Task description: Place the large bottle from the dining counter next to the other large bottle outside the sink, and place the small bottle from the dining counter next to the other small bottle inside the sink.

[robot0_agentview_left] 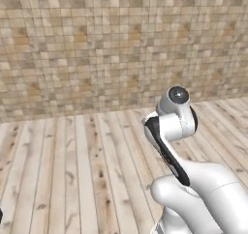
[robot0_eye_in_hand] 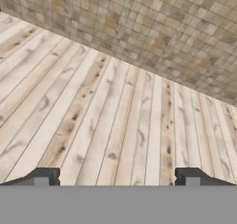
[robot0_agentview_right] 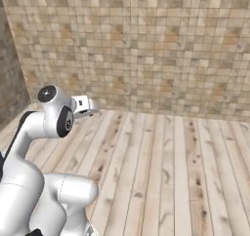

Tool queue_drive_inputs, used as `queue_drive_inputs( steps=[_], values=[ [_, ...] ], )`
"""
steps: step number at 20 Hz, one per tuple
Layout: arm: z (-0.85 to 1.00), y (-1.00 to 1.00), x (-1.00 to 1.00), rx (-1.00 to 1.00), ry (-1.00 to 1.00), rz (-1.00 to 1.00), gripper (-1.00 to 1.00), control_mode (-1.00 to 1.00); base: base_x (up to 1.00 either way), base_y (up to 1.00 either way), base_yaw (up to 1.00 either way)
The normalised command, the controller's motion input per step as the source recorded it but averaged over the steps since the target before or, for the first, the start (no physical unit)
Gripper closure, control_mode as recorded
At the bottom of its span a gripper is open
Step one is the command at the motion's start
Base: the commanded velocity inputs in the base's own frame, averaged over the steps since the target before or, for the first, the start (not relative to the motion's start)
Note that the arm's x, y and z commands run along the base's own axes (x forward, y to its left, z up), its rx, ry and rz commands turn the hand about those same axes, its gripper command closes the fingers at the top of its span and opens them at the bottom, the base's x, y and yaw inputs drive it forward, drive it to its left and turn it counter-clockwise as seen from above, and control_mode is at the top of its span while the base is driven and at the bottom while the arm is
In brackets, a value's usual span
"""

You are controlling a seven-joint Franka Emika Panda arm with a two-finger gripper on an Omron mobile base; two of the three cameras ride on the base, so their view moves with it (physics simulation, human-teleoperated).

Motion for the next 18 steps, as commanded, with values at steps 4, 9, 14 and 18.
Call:
queue_drive_inputs(
  steps=[4, 9, 14, 18],
  values=[
    [0.0, 0.0, 0.0, 0.0, 0.0, 0.0, -1.0, 1.0, 0.85, -0.18, -0.38],
    [0.0, 0.0, 0.0, 0.0, 0.0, 0.0, -1.0, 1.0, 0.53, -0.26, -0.45],
    [0.0, 0.0, 0.0, 0.0, 0.0, 0.0, -1.0, 1.0, 0.39, -0.2, -0.47],
    [0.0, 0.0, 0.0, 0.0, 0.0, 0.0, -1.0, 1.0, 0.6, -0.23, -0.41]
  ],
)
